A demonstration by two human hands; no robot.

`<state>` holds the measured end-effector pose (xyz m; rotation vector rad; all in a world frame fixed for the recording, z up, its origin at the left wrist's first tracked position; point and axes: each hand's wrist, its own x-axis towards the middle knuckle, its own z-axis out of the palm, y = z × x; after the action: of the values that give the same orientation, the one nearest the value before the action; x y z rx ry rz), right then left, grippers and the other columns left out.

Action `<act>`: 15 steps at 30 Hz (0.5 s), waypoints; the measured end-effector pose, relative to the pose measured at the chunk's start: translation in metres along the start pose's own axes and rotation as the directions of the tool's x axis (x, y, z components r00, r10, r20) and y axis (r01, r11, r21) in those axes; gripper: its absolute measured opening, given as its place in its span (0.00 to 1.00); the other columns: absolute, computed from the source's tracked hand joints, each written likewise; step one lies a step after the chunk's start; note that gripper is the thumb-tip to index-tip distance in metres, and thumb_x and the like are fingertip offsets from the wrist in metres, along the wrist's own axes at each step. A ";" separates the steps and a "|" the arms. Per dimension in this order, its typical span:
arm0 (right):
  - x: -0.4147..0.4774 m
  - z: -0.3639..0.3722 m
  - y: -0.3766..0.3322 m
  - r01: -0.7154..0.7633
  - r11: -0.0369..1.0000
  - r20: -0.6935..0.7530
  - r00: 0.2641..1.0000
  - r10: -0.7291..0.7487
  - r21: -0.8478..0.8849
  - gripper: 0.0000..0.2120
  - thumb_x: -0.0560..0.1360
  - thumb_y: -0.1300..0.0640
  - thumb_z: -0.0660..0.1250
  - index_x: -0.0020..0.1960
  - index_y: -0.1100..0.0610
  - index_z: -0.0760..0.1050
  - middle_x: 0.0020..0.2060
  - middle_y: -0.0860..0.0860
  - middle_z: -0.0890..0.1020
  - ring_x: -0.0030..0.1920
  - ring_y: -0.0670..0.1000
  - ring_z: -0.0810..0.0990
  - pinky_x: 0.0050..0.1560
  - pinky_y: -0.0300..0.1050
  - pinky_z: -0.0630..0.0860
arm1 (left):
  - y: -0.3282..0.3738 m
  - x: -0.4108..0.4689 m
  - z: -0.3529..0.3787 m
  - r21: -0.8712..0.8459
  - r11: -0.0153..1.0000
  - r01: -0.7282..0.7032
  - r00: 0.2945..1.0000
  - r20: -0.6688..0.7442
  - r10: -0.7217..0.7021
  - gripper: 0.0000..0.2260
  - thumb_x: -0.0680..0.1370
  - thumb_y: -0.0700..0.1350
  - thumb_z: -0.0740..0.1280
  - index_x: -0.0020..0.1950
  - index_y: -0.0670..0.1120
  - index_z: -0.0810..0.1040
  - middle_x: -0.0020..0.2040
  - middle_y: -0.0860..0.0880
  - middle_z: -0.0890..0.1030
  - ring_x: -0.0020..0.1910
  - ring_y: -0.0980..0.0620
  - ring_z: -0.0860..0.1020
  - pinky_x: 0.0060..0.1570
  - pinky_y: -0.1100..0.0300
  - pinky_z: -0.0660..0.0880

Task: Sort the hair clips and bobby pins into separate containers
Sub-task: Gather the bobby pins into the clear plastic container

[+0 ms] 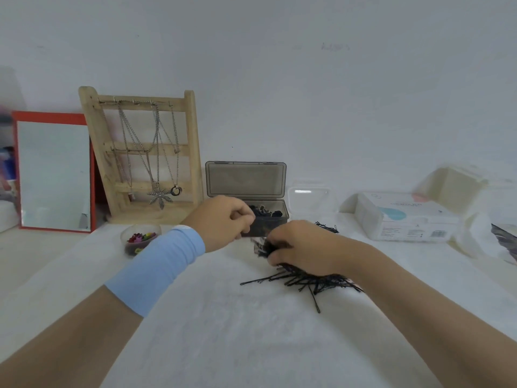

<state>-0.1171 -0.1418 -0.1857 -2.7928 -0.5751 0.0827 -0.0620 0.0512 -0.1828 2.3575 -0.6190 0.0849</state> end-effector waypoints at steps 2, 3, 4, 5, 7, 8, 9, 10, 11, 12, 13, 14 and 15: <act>0.001 -0.003 0.009 -0.023 0.914 -0.056 0.997 0.050 0.405 0.05 0.79 0.59 0.66 0.47 0.59 0.78 0.39 0.53 0.84 0.39 0.49 0.82 0.47 0.46 0.79 | 0.001 0.001 0.003 -0.040 0.999 -0.033 0.996 -0.087 0.029 0.07 0.80 0.44 0.64 0.51 0.51 0.82 0.40 0.56 0.84 0.37 0.60 0.82 0.46 0.55 0.81; 0.002 -0.004 0.013 -0.025 0.790 -0.064 0.995 0.080 0.613 0.05 0.80 0.62 0.64 0.50 0.61 0.78 0.39 0.55 0.83 0.40 0.50 0.83 0.50 0.48 0.81 | 0.001 0.001 0.003 -0.055 0.997 -0.053 0.992 -0.118 0.046 0.07 0.81 0.44 0.64 0.52 0.52 0.81 0.41 0.56 0.84 0.38 0.61 0.82 0.47 0.55 0.81; 0.003 -0.004 0.016 -0.015 0.641 -0.064 0.993 0.099 0.768 0.06 0.81 0.64 0.62 0.52 0.63 0.78 0.38 0.56 0.82 0.40 0.53 0.83 0.52 0.50 0.82 | 0.002 0.001 0.004 -0.068 0.995 -0.073 0.988 -0.142 0.063 0.08 0.81 0.45 0.63 0.53 0.53 0.81 0.42 0.57 0.84 0.39 0.62 0.81 0.49 0.54 0.81; 0.003 -0.005 0.018 0.004 0.525 -0.071 0.992 0.108 0.851 0.07 0.82 0.66 0.60 0.54 0.64 0.77 0.37 0.55 0.79 0.39 0.55 0.82 0.51 0.51 0.81 | 0.002 0.000 0.005 -0.081 0.992 -0.097 0.984 -0.161 0.083 0.08 0.81 0.45 0.63 0.54 0.53 0.80 0.43 0.57 0.83 0.41 0.62 0.81 0.50 0.54 0.81; 0.005 -0.005 0.019 0.036 0.374 -0.088 0.988 0.123 0.927 0.09 0.83 0.66 0.57 0.56 0.64 0.76 0.37 0.54 0.76 0.36 0.52 0.76 0.45 0.48 0.80 | 0.004 0.000 0.006 -0.089 0.985 -0.149 0.975 -0.180 0.132 0.09 0.81 0.45 0.62 0.56 0.55 0.79 0.47 0.57 0.83 0.47 0.60 0.81 0.53 0.52 0.80; 0.005 -0.005 0.020 0.040 0.304 -0.084 0.987 0.134 0.952 0.09 0.83 0.66 0.56 0.56 0.63 0.75 0.37 0.53 0.74 0.34 0.51 0.74 0.41 0.46 0.77 | 0.007 0.000 0.007 -0.100 0.980 -0.170 0.972 -0.180 0.151 0.09 0.82 0.45 0.61 0.57 0.55 0.79 0.49 0.57 0.83 0.50 0.59 0.81 0.54 0.51 0.79; 0.004 -0.006 0.020 0.037 0.236 -0.073 0.987 0.144 0.971 0.09 0.84 0.65 0.55 0.56 0.63 0.74 0.37 0.53 0.74 0.33 0.50 0.72 0.38 0.45 0.74 | 0.010 0.001 0.007 -0.121 0.975 -0.188 0.970 -0.181 0.165 0.09 0.82 0.46 0.61 0.58 0.56 0.78 0.52 0.57 0.82 0.53 0.58 0.80 0.56 0.51 0.78; 0.004 -0.007 0.021 0.038 0.175 -0.064 0.987 0.144 0.984 0.09 0.84 0.65 0.54 0.55 0.62 0.73 0.37 0.53 0.73 0.32 0.49 0.71 0.36 0.44 0.71 | 0.015 0.002 0.008 -0.142 0.968 -0.206 0.967 -0.184 0.178 0.10 0.82 0.48 0.60 0.60 0.56 0.77 0.54 0.58 0.81 0.55 0.58 0.79 0.58 0.50 0.78; 0.004 -0.008 0.022 0.039 0.132 -0.057 0.989 0.136 0.991 0.09 0.84 0.65 0.53 0.54 0.61 0.72 0.37 0.53 0.73 0.32 0.49 0.70 0.35 0.43 0.69 | 0.021 0.005 0.007 -0.158 0.963 -0.220 0.964 -0.185 0.190 0.12 0.82 0.50 0.59 0.62 0.56 0.76 0.58 0.58 0.81 0.58 0.59 0.78 0.61 0.50 0.76; 0.003 -0.009 0.023 0.034 0.106 -0.047 0.991 0.122 0.994 0.09 0.84 0.65 0.53 0.53 0.60 0.71 0.37 0.53 0.74 0.32 0.50 0.70 0.35 0.43 0.68 | 0.028 0.007 0.007 -0.169 0.958 -0.231 0.963 -0.179 0.201 0.15 0.81 0.52 0.57 0.65 0.57 0.75 0.62 0.59 0.79 0.62 0.59 0.76 0.64 0.51 0.74; 0.002 -0.010 0.025 0.024 0.091 -0.034 0.994 0.103 0.996 0.09 0.84 0.64 0.53 0.52 0.59 0.71 0.37 0.53 0.74 0.33 0.50 0.70 0.36 0.43 0.67 | 0.035 0.012 0.006 -0.167 0.957 -0.237 0.964 -0.160 0.211 0.17 0.81 0.54 0.56 0.69 0.56 0.73 0.66 0.59 0.76 0.65 0.60 0.74 0.67 0.51 0.71; 0.002 -0.011 0.027 0.011 0.079 -0.018 0.997 0.080 0.997 0.08 0.84 0.64 0.53 0.52 0.59 0.70 0.37 0.53 0.73 0.33 0.50 0.70 0.36 0.43 0.66 | 0.043 0.016 0.005 -0.154 0.958 -0.242 0.967 -0.125 0.224 0.19 0.82 0.54 0.55 0.73 0.56 0.70 0.70 0.59 0.73 0.69 0.60 0.71 0.71 0.53 0.67; 0.001 -0.012 0.029 -0.001 0.068 -0.004 0.998 0.064 0.998 0.08 0.84 0.64 0.53 0.51 0.59 0.70 0.36 0.53 0.72 0.33 0.50 0.70 0.36 0.43 0.66 | 0.051 0.022 0.003 -0.136 0.961 -0.240 0.970 -0.076 0.231 0.19 0.84 0.53 0.55 0.75 0.56 0.67 0.73 0.59 0.70 0.71 0.61 0.67 0.73 0.56 0.62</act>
<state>-0.1036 -0.1704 -0.1825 -1.3330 -0.2201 0.2988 -0.0661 0.0069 -0.1496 2.1264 -0.8460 0.2091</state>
